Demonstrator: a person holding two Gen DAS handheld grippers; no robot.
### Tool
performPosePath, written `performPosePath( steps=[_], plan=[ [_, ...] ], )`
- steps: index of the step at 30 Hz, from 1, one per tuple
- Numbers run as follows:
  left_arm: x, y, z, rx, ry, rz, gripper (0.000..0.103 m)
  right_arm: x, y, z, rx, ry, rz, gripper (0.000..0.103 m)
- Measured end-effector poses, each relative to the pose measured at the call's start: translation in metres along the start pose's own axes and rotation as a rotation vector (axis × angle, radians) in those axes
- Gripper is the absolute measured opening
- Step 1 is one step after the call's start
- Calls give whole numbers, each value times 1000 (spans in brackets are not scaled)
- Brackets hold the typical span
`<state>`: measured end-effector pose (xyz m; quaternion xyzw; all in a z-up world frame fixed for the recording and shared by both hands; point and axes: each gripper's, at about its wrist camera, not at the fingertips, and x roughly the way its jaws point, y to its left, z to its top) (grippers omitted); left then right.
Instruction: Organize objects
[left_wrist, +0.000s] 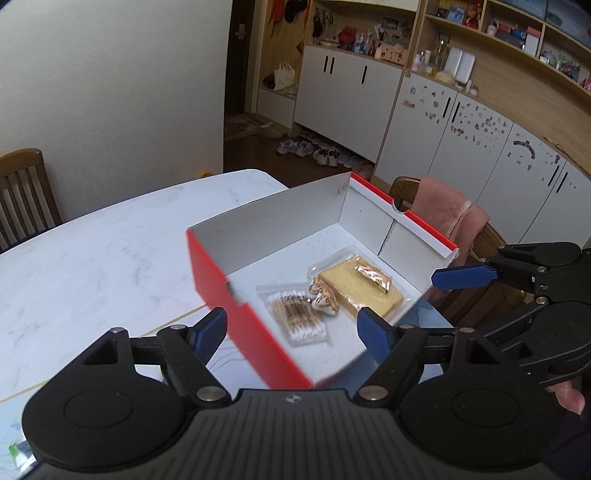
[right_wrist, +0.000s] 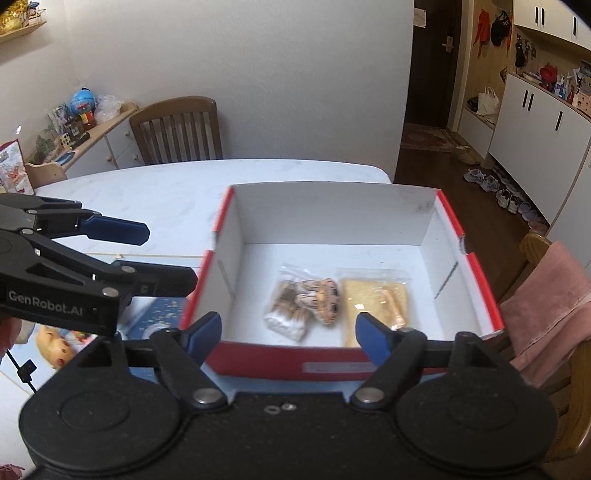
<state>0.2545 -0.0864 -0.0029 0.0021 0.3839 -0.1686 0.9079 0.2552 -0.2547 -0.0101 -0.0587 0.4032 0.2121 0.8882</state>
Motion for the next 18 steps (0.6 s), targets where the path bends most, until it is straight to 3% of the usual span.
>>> performPosePath(
  steps=[10, 14, 18],
  plan=[
    [-52, 34, -33, -43, -44, 11, 86, -23, 58, -10, -38, -79, -16, 94],
    [-71, 48, -47, -46, -68, 27, 102, -25, 79, -13, -44, -88, -4, 98],
    [-88, 62, -63, -33, -82, 50, 102, -25, 101, -18, -61, -90, 0, 99]
  ],
)
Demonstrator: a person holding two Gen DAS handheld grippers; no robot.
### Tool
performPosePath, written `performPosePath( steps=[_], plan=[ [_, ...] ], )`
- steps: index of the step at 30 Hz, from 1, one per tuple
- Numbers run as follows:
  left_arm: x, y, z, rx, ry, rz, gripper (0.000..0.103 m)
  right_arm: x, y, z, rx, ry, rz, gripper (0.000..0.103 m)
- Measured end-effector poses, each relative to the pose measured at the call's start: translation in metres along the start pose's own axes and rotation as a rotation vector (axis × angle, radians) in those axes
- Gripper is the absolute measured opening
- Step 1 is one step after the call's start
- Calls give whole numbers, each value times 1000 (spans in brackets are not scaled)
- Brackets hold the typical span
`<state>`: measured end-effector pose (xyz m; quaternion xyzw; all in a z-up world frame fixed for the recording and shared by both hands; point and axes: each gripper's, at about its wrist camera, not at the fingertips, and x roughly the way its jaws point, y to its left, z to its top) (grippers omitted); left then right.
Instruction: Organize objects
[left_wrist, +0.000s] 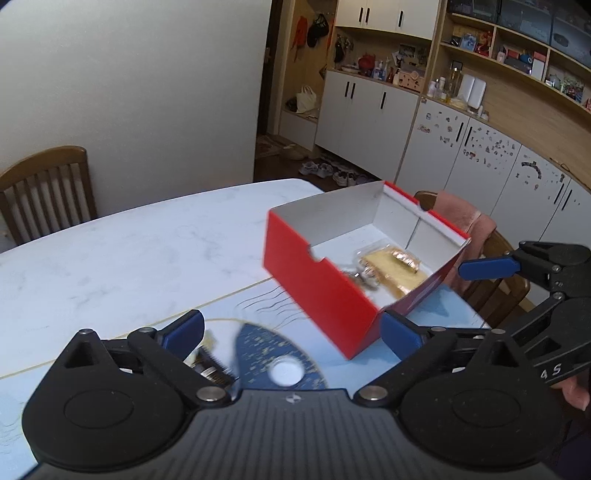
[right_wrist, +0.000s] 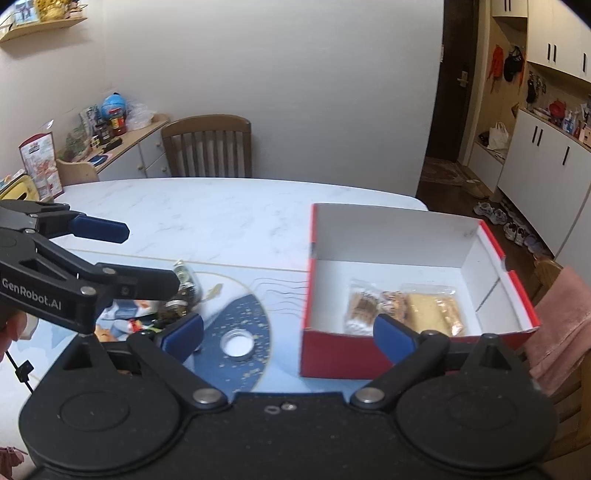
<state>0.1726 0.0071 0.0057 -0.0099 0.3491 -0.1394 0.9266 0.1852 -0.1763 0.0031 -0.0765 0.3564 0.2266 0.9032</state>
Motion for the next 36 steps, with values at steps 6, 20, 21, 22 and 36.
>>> performPosePath(
  steps=[6, 20, 21, 22, 36],
  plan=[
    [-16, 33, -27, -30, 5, 10, 102, 5, 25, -5, -14, 12, -8, 99],
    [-29, 85, -100, -134, 66, 27, 102, 34, 56, -24, 22, 68, 0, 99],
    [-28, 86, -104, -134, 67, 28, 102, 37, 58, -26, 24, 74, 2, 99],
    [-27, 87, -108, -132, 68, 32, 102, 41, 60, -27, 27, 80, 2, 99],
    [3, 81, -145, -30, 80, 95, 102, 87, 78, -43, 50, 162, -9, 99]
  ],
)
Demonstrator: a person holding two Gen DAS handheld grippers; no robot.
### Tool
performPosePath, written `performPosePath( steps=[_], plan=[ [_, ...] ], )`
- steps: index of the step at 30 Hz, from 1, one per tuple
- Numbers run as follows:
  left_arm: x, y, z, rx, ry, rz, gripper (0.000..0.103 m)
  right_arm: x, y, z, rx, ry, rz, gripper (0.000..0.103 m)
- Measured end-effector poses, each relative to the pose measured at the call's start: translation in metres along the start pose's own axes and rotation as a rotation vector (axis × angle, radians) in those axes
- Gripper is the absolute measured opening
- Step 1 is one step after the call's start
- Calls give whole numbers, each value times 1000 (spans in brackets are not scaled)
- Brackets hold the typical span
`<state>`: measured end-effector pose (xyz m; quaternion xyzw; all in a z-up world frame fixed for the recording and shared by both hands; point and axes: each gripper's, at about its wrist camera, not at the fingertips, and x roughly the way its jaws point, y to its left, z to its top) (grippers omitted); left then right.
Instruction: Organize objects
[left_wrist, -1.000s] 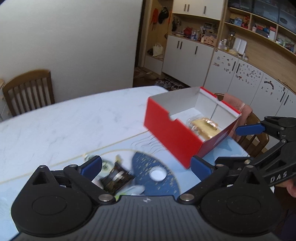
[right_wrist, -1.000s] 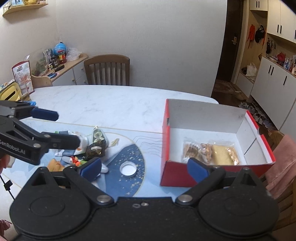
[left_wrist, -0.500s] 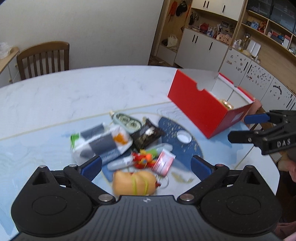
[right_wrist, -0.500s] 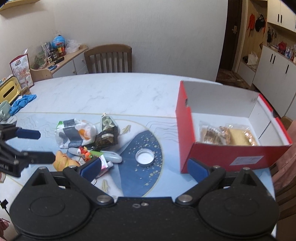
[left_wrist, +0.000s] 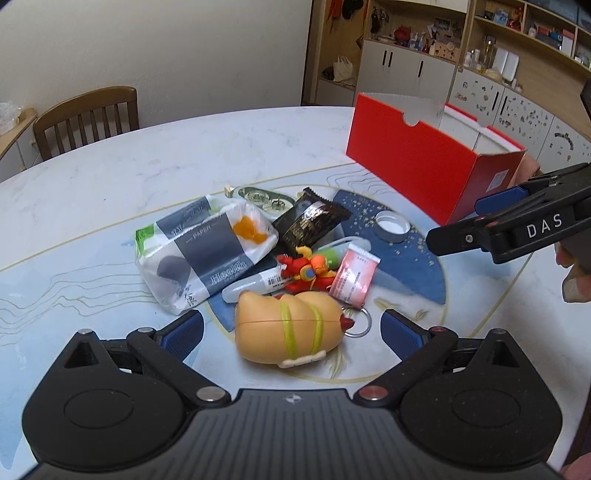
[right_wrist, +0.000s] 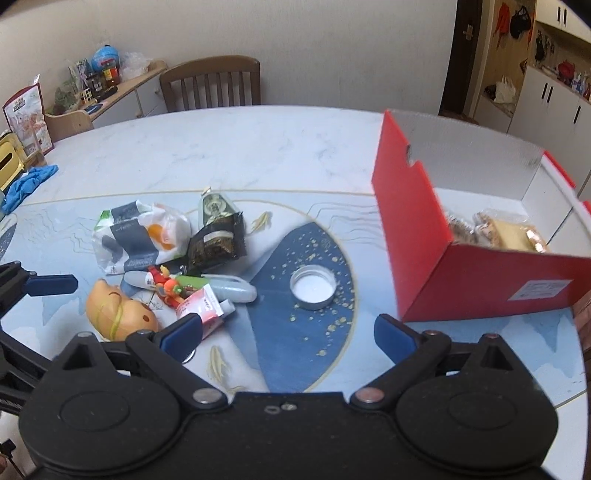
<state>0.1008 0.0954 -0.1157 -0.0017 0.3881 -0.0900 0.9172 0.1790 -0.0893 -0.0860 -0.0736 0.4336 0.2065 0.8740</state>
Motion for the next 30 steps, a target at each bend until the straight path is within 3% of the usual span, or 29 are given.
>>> performPosePath(
  steps=[11, 17, 28, 30],
  plan=[
    [19, -2, -11, 16, 0, 9, 102, 35, 34, -1, -40, 44, 31, 99],
    [23, -3, -13, 34, -5, 9, 102, 53, 48, 0, -86, 74, 31, 93],
    [25, -3, -14, 46, -15, 28, 101, 65, 56, 3, -120, 94, 49, 66],
    [24, -3, -14, 43, -15, 18, 97, 64, 58, 3, -136, 90, 53, 59]
  ],
)
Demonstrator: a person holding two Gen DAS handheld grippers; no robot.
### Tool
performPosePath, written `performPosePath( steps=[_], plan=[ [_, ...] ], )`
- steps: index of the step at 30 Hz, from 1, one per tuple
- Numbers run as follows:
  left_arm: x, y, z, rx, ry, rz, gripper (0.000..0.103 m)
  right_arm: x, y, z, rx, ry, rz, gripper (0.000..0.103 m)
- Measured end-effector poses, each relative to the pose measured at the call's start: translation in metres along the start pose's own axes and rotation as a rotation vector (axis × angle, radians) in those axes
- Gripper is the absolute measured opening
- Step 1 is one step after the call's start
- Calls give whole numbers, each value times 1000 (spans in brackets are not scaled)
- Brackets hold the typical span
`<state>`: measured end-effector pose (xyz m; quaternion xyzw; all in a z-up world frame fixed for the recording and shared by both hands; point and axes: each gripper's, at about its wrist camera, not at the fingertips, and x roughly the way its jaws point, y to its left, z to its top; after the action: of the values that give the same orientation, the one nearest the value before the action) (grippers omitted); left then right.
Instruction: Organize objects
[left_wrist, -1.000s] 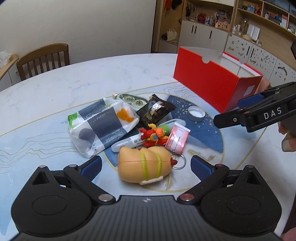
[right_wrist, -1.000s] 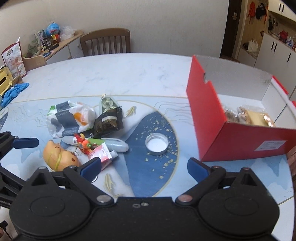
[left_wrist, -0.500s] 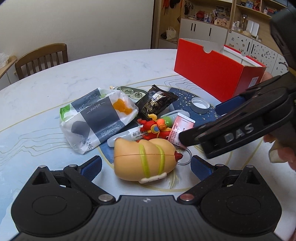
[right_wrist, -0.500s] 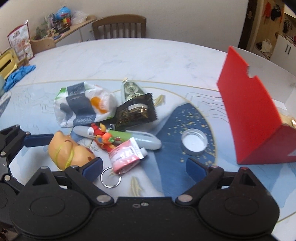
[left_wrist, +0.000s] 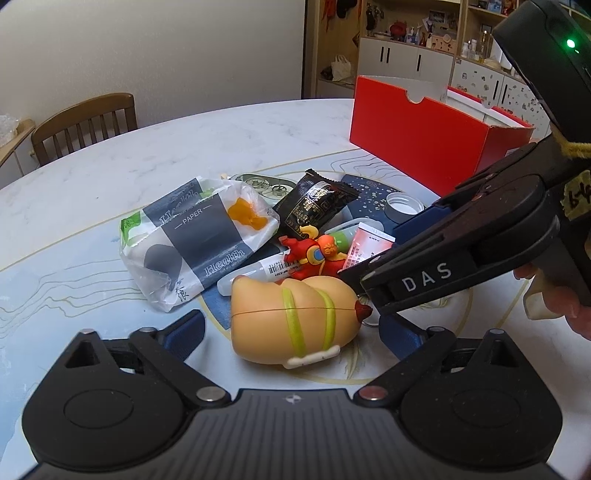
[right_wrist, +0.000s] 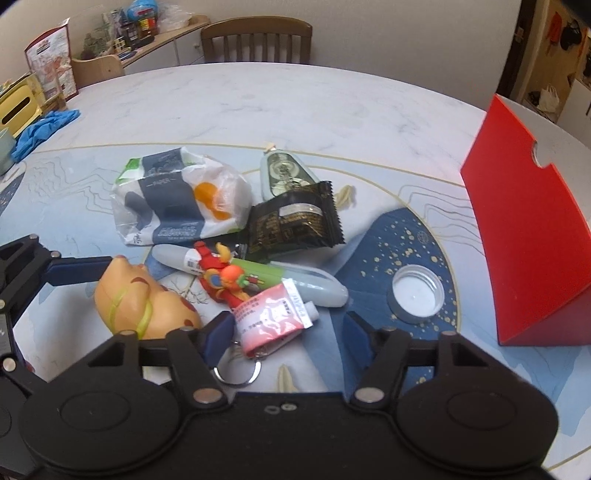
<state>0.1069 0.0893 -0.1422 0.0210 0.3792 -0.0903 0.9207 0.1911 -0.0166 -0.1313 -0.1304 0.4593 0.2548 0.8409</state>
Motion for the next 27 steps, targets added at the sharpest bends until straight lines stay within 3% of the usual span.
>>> performPosePath(
  steps=[2, 6, 14, 16, 17, 23, 27],
  plan=[
    [0, 0, 0, -3, 7, -3, 87, -1, 3, 0, -17, -3, 8, 53],
    [-1, 0, 1, -14, 12, 3, 76, -2, 8, 0, -53, -12, 0, 49],
    [-4, 3, 1, -39, 22, 3, 73, -13, 2, -7, -51, -21, 13, 48],
    [-5, 5, 0, -46, 23, -1, 73, -19, -2, -10, -53, -13, 27, 29],
    [-5, 5, 0, -48, 22, -2, 73, -21, -4, -11, -52, -4, 28, 25],
    [-7, 7, -2, -58, 27, -7, 72, -29, -22, -23, -40, 18, 12, 18],
    [-9, 12, -3, -63, 29, 16, 72, -32, -34, -30, 1, 29, 18, 19]
  ],
)
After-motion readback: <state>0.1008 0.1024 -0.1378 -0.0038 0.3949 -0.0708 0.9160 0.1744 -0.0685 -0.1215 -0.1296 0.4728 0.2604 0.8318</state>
